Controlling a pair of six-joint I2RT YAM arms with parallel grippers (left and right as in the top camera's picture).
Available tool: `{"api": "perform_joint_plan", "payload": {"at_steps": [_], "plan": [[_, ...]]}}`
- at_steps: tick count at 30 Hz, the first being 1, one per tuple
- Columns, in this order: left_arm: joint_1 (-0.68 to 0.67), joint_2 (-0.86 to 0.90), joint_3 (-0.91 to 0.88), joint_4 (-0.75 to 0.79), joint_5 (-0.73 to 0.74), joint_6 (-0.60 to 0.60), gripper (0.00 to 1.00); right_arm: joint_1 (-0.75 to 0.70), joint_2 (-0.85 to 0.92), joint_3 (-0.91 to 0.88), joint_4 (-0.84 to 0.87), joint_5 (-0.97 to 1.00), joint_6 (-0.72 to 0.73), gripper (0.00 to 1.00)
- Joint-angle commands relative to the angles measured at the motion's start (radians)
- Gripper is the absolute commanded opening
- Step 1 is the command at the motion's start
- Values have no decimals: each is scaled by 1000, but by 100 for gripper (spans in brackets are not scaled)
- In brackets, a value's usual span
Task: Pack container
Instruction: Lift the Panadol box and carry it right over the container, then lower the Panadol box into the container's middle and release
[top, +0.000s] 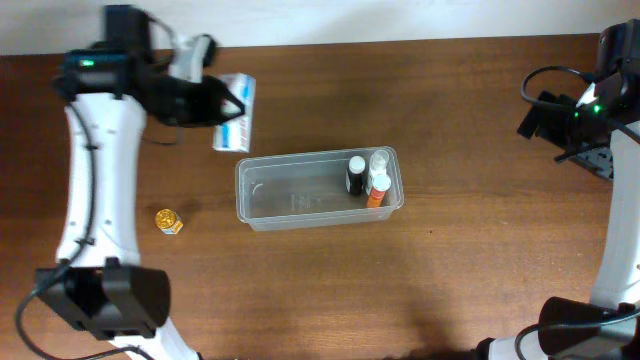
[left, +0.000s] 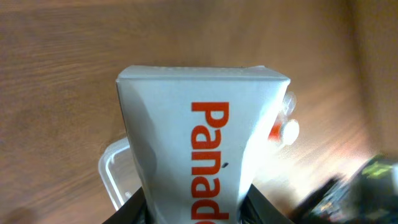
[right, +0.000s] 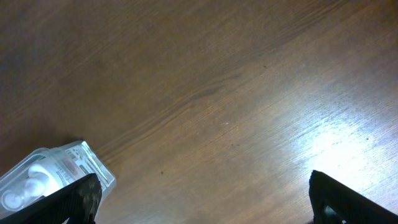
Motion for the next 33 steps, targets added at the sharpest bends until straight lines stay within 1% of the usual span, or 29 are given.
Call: {"api": "perform_joint_plan", "payload": {"at_steps": [1,4,7,9,11,15,22,25,33], "plan": [[-134,-5,3,-11,-237,109,34,-4,2,8,2,9,-8,98],[-258,3,3,-10,-368,132,34,-4,2,8,2,9,-8,98],[-360,5,-5,-17,-530,142,34,-4,2,8,2,9,-8,98],[-410,5,-19,-26,-623,142,34,-4,2,8,2,9,-8,98],[-437,5,-39,-30,-671,143,34,-4,2,8,2,9,-8,98],[-448,5,-99,-20,-676,168,35,-4,2,8,2,9,-8,98],[-447,5,-231,57,-675,171,35,-4,2,8,2,9,-8,98],[-447,5,-277,91,-640,216,35,-4,2,8,2,9,-8,98],[-447,5,-379,192,-638,290,35,-4,2,8,2,9,-8,98]]}}
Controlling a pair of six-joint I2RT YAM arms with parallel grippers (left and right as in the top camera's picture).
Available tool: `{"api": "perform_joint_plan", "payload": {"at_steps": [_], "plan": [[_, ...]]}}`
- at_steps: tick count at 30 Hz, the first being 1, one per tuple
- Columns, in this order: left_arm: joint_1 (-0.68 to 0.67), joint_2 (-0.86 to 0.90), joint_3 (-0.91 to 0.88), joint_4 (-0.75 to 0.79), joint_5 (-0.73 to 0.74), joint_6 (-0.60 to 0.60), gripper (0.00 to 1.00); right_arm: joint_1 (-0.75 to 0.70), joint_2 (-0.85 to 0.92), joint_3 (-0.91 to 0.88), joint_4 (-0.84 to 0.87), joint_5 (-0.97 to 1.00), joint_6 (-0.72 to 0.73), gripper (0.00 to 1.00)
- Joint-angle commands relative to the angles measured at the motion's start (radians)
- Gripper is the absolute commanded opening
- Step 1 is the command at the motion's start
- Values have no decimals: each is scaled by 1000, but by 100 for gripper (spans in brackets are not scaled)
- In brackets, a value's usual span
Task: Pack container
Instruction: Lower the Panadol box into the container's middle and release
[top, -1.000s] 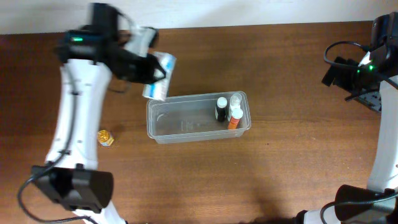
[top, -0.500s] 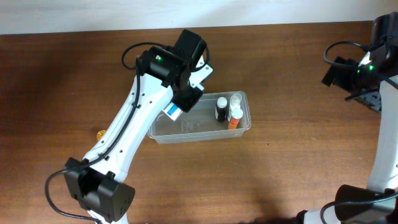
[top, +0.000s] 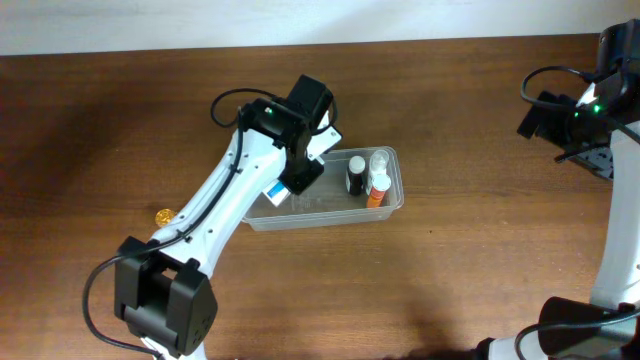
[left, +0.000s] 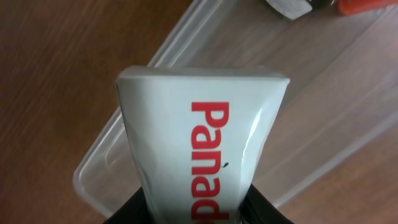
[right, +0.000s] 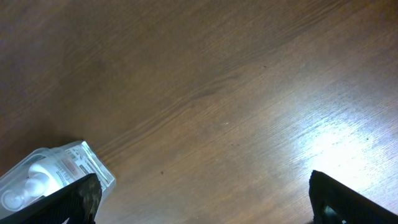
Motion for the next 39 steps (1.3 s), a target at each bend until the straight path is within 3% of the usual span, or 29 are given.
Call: {"api": "perform_joint_plan", "payload": {"at_steps": [1,16,22,27,33,39], "plan": [[3,2,-42,26,11,68,35,-4,2,8,2,9,-8,98],[3,2,-278,259,38,256,34,-4,2,8,2,9,-8,98],[3,2,-286,313,45,300,34,-4,2,8,2,9,-8,98],[3,2,-286,314,66,376,44,-4,2,8,2,9,-8,98],[3,2,-286,315,88,475,44,-4,2,8,2,9,-8,98],[3,2,-286,340,87,480,46,-4,2,8,2,9,-8,98]]}}
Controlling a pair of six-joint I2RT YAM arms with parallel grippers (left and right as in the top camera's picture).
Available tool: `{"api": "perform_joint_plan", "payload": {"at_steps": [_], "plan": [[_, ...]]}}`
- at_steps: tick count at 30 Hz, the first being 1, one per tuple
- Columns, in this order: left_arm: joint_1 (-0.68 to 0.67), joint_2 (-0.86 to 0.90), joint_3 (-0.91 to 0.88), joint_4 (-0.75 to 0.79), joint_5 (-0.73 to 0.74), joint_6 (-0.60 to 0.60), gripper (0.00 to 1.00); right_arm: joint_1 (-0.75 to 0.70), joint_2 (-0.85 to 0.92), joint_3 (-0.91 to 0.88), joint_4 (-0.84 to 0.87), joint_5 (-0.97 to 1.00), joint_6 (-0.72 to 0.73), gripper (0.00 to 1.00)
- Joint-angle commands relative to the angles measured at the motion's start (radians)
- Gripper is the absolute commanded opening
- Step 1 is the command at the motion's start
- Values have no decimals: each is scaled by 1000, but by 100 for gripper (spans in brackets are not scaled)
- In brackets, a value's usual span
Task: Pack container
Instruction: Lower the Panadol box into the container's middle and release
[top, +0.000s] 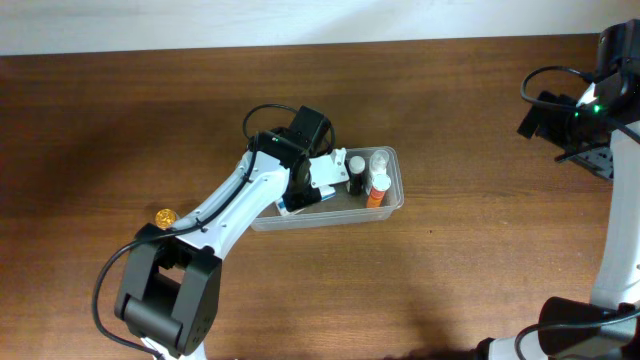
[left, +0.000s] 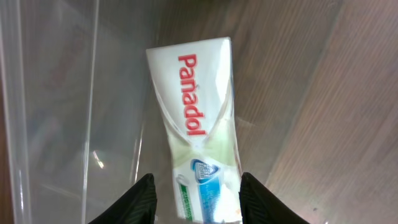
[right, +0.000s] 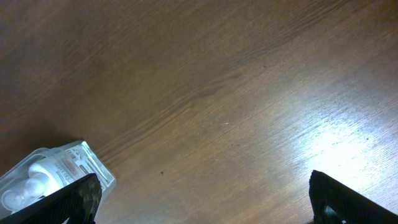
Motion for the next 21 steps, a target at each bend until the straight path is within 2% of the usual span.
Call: {"api": "perform_joint_plan", "payload": {"at_steps": [1,3,5,15,16,17,18,21], "plan": [[3,2,-3,11,19,37,50,-4,2,8,2,9,-8,98],[3,2,-3,15,19,37,60,-4,2,8,2,9,-8,99],[3,2,-2,19,8,37,65,-4,2,8,2,9,-8,98],[3,-61,103,-26,-43,-109,68,-4,2,8,2,9,-8,98],[3,-78,119,-38,-43,-132,71,-4,2,8,2,9,-8,98],[3,-98,140,-57,-44,-169,82,-4,2,8,2,9,-8,98],[4,-120,165,-82,-51,-222,99,-4,2,8,2,9,-8,98],[23,-179,252,-194,-69,-385,99,-4,2,8,2,9,-8,98]]}}
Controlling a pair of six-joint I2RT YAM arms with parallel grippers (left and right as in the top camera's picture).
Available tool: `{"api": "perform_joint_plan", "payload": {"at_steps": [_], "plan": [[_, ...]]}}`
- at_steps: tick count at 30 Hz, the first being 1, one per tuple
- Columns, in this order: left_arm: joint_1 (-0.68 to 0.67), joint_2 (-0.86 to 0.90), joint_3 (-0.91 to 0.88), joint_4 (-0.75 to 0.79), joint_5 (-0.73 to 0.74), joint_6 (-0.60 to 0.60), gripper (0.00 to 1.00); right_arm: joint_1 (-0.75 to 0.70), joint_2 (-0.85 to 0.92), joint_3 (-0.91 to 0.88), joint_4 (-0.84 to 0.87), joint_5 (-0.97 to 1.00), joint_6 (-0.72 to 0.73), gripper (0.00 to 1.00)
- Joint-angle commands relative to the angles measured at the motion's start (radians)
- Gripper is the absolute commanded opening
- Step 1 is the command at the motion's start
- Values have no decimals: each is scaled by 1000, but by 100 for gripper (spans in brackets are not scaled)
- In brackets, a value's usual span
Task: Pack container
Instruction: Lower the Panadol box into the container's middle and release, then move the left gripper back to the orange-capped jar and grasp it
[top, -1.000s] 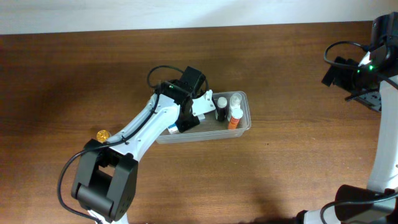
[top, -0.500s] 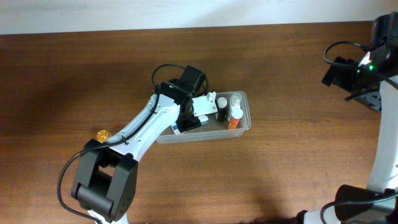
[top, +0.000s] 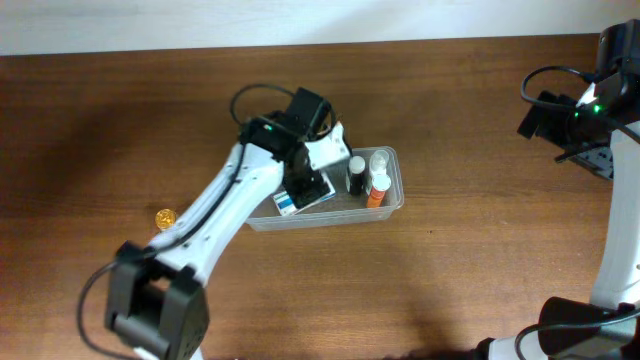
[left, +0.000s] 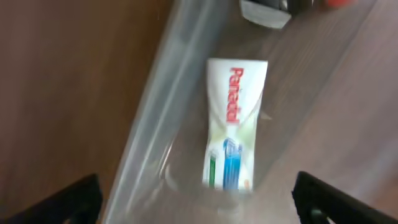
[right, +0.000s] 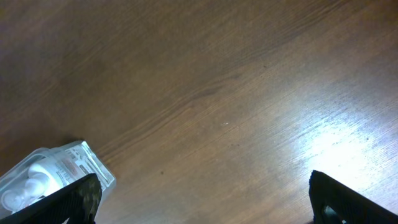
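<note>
A clear plastic container (top: 262, 216) stands mid-table. In its right end are three small bottles (top: 368, 176), one black, one white-capped, one orange. A white Panadol box (left: 233, 121) lies flat on the container floor, also the Panadol box (top: 306, 196) under my left arm. My left gripper (left: 198, 205) hangs open above the box, empty, its fingertips at the frame's lower corners. My right gripper (right: 202, 199) stays open over bare wood at the far right, with the container's corner (right: 56, 174) at its lower left.
A small gold-wrapped item (top: 166, 216) lies on the table left of the container. The right arm (top: 590, 110) and its cables occupy the far right edge. Brown wooden tabletop (top: 450, 280) surrounds the container.
My left gripper has opened wider and risen away from the Panadol box, which now lies alone on the container floor. The right arm has not moved.
My left gripper held the Panadol box at the table's back left. It then carried the box over the container's left part. Then the box lay in the container between parted fingers. Now the gripper is raised above it, open.
</note>
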Motion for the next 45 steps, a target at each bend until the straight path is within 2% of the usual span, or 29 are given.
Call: {"api": "perform_joint_plan", "payload": {"at_steps": [1,8,9,11,14,21,27,35,45], "plan": [[33,-123,120,-91,-22,-229,99,-4,2,8,1,9,-8,98],[193,-247,211,-352,-27,-479,99,-4,2,8,1,9,-8,98],[224,-258,211,-383,-50,-548,99,-4,2,8,1,9,-8,98],[321,-276,206,-454,-79,-761,99,-4,2,8,1,9,-8,98],[430,-285,165,-455,-51,-838,99,-4,2,8,1,9,-8,98],[625,-285,-107,-249,10,-876,99,-4,2,8,1,9,-8,98],[728,-285,-280,-66,96,-875,99,-4,2,8,1,9,-8,98],[753,-241,-406,81,85,-868,99,-4,2,8,1,9,-8,98],[753,-60,-416,118,86,-860,99,-4,2,8,1,9,-8,98]]}}
